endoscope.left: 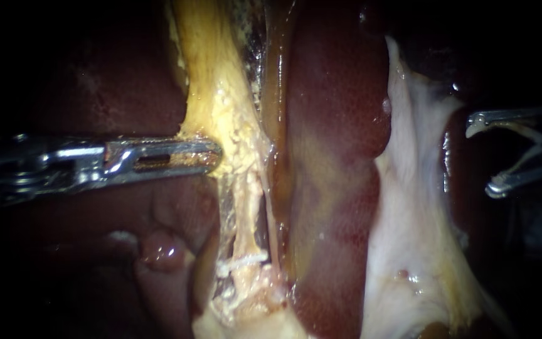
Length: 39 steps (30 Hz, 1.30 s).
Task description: Clipping second clip left tube
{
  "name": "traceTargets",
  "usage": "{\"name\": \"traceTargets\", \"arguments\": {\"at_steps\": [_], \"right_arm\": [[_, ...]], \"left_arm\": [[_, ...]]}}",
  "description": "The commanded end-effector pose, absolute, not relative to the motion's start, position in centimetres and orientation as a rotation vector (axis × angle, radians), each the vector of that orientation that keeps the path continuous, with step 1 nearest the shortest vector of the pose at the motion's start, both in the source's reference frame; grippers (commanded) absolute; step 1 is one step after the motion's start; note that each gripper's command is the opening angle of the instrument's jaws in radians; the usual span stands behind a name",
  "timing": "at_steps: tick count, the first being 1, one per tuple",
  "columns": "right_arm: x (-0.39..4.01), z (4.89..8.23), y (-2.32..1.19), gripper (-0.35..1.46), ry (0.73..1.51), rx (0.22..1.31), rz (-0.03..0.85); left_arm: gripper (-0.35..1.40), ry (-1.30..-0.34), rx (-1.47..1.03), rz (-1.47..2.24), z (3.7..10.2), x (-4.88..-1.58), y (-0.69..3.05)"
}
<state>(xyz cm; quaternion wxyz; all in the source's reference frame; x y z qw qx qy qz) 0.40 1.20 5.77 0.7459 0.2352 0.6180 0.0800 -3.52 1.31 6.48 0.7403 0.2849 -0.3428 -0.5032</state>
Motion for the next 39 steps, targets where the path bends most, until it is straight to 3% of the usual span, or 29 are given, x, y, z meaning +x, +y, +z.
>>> {"name": "traceTargets", "arguments": {"at_steps": [1,11,14,24,39], "right_arm": [[0.40,5.77,1.20,0.60,1.353,0.515,0.175],[0.68,5.90,1.03,0.59,1.370,0.529,0.141],[0.88,6.03,0.90,0.59,1.373,0.582,0.167],[1.83,6.63,0.34,0.58,1.275,0.767,0.263],[2.69,7.14,0.07,0.58,1.187,0.893,0.363]], "left_arm": [[-0.35,-0.752,0.624,-1.104,6.48,-3.52,1.31],[-0.35,-0.750,0.636,-1.101,6.30,-3.37,1.36],[-0.35,-0.746,0.623,-1.111,6.13,-3.24,1.44],[-0.35,-0.766,0.610,-1.129,5.87,-3.06,1.51],[-0.35,-0.765,0.609,-1.133,5.78,-3.07,1.47]]}}
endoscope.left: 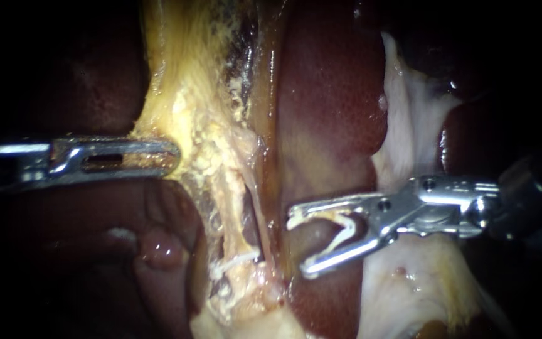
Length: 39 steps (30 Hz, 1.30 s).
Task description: Clipping second clip left tube
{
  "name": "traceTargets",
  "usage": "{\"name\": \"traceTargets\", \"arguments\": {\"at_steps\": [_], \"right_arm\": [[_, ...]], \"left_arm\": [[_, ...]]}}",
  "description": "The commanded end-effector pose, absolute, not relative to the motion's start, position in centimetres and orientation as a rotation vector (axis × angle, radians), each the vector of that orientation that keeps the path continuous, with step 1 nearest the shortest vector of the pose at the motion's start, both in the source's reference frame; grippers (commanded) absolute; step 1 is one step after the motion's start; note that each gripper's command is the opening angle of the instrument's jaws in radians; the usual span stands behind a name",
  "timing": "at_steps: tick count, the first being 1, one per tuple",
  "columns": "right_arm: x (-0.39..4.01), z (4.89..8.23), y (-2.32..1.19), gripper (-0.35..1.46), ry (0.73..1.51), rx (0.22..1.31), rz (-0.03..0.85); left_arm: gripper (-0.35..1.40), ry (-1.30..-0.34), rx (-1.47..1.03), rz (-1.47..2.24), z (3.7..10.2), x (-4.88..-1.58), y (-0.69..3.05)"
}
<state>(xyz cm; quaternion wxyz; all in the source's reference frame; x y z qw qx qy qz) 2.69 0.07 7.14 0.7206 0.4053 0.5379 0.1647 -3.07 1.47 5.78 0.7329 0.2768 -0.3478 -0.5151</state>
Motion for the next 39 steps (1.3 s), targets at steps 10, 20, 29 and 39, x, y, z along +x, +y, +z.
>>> {"name": "traceTargets", "arguments": {"at_steps": [10,20,29,39], "right_arm": [[2.98,7.45,0.09,0.58,1.156,0.903,0.389],[3.17,7.80,0.04,0.58,1.115,0.903,0.388],[3.32,7.96,-0.02,0.58,1.092,0.896,0.384],[3.44,7.97,-0.05,0.58,1.089,0.909,0.369]], "left_arm": [[-0.35,-0.769,0.612,-1.141,5.73,-3.07,1.45],[-0.35,-0.773,0.609,-1.138,5.68,-3.07,1.44],[-0.35,-0.773,0.609,-1.138,5.67,-3.07,1.44],[-0.35,-0.773,0.609,-1.138,5.67,-3.07,1.44]]}}
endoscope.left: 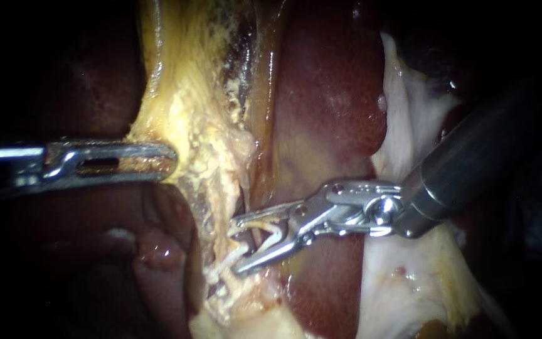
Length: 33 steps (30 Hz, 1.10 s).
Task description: Clipping second clip left tube
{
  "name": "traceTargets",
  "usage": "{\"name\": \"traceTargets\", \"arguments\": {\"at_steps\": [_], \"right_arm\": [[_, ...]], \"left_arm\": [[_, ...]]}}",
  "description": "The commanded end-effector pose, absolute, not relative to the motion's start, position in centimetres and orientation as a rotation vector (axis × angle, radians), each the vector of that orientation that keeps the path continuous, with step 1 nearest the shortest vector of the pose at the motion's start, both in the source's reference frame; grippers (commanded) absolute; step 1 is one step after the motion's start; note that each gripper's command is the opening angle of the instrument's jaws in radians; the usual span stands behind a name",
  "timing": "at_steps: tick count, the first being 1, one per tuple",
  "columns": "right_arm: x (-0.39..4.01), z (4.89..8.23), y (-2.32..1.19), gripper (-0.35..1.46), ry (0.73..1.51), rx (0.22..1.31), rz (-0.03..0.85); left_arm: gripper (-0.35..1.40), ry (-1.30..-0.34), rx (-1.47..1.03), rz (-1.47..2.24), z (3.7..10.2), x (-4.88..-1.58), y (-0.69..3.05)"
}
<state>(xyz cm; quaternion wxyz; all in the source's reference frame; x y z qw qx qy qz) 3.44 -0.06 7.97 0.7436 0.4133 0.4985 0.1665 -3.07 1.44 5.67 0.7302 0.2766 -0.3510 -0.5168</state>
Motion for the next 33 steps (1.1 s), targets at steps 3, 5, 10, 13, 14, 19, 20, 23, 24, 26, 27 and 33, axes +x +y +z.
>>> {"name": "traceTargets", "arguments": {"at_steps": [3,5,10,13,14,19,20,23,24,26,27,33], "right_arm": [[3.48,7.98,-0.07,0.58,1.093,0.925,0.363],[3.49,7.98,-0.07,0.58,1.104,0.939,0.357],[3.50,7.99,-0.06,0.58,1.105,0.943,0.362],[3.47,8.00,-0.02,0.58,1.109,0.921,0.381],[3.46,8.01,0.00,0.58,1.109,0.916,0.387],[3.33,8.00,0.10,0.58,1.080,0.889,0.406],[3.31,8.00,0.11,0.58,1.080,0.884,0.411],[3.28,7.99,0.13,0.58,1.080,0.880,0.416],[3.28,7.99,0.14,0.58,1.080,0.880,0.417],[3.28,7.99,0.14,0.58,1.080,0.880,0.417],[3.29,7.99,0.14,0.58,1.080,0.879,0.417],[3.33,8.00,0.13,0.58,1.077,0.866,0.425]], "left_arm": [[-0.35,-0.773,0.609,-1.138,5.67,-3.07,1.43],[-0.35,-0.773,0.609,-1.138,5.66,-3.07,1.43],[-0.35,-0.773,0.608,-1.139,5.65,-3.08,1.43],[-0.35,-0.773,0.608,-1.139,5.64,-3.08,1.42],[-0.35,-0.773,0.608,-1.139,5.63,-3.08,1.41],[-0.35,-0.776,0.606,-1.136,5.59,-3.09,1.41],[-0.35,-0.776,0.606,-1.136,5.58,-3.09,1.41],[-0.35,-0.776,0.607,-1.137,5.56,-3.09,1.41],[-0.35,-0.776,0.607,-1.137,5.56,-3.09,1.41],[-0.35,-0.779,0.607,-1.138,5.55,-3.09,1.41],[-0.35,-0.779,0.607,-1.138,5.54,-3.09,1.41],[-0.35,-0.779,0.606,-1.133,5.52,-3.09,1.42]]}}
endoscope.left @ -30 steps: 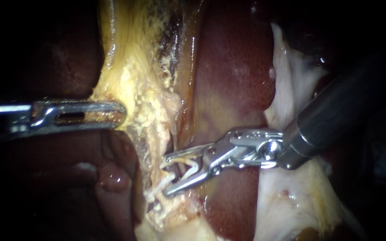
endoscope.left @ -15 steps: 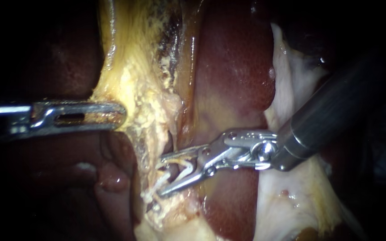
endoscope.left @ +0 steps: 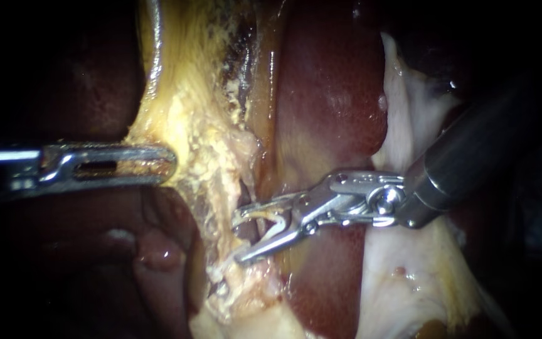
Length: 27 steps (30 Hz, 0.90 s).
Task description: Clipping second clip left tube
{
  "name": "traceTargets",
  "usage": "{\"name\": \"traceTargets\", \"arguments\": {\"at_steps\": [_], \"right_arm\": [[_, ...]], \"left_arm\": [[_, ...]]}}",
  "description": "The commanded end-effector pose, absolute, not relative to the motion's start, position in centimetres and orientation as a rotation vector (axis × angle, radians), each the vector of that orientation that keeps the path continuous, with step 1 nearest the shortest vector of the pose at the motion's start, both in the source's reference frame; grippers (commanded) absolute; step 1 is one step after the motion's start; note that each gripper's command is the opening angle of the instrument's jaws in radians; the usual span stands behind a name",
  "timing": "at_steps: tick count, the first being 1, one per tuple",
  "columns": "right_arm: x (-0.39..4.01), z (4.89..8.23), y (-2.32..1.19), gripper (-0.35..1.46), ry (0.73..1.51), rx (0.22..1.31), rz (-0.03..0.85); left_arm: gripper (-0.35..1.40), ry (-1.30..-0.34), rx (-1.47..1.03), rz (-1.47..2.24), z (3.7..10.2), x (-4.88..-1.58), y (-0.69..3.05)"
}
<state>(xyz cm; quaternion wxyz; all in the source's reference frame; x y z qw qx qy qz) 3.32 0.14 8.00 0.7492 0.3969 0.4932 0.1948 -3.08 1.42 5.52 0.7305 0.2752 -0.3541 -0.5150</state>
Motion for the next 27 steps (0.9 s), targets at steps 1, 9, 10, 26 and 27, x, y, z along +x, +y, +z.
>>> {"name": "traceTargets", "arguments": {"at_steps": [1,9,10,26,27], "right_arm": [[3.33,8.00,0.13,0.58,1.069,0.860,0.427],[3.40,7.95,0.10,0.58,1.024,0.836,0.435],[3.42,7.94,0.08,0.58,1.032,0.848,0.429],[3.64,7.62,-0.18,0.56,1.179,1.072,0.328],[3.65,7.62,-0.19,0.56,1.179,1.072,0.324]], "left_arm": [[-0.35,-0.782,0.606,-1.134,5.51,-3.09,1.42],[-0.35,-0.789,0.607,-1.130,5.45,-3.07,1.44],[-0.35,-0.789,0.607,-1.130,5.45,-3.07,1.44],[-0.35,-0.790,0.606,-1.128,5.52,-3.08,1.44],[-0.35,-0.790,0.605,-1.128,5.53,-3.08,1.44]]}}
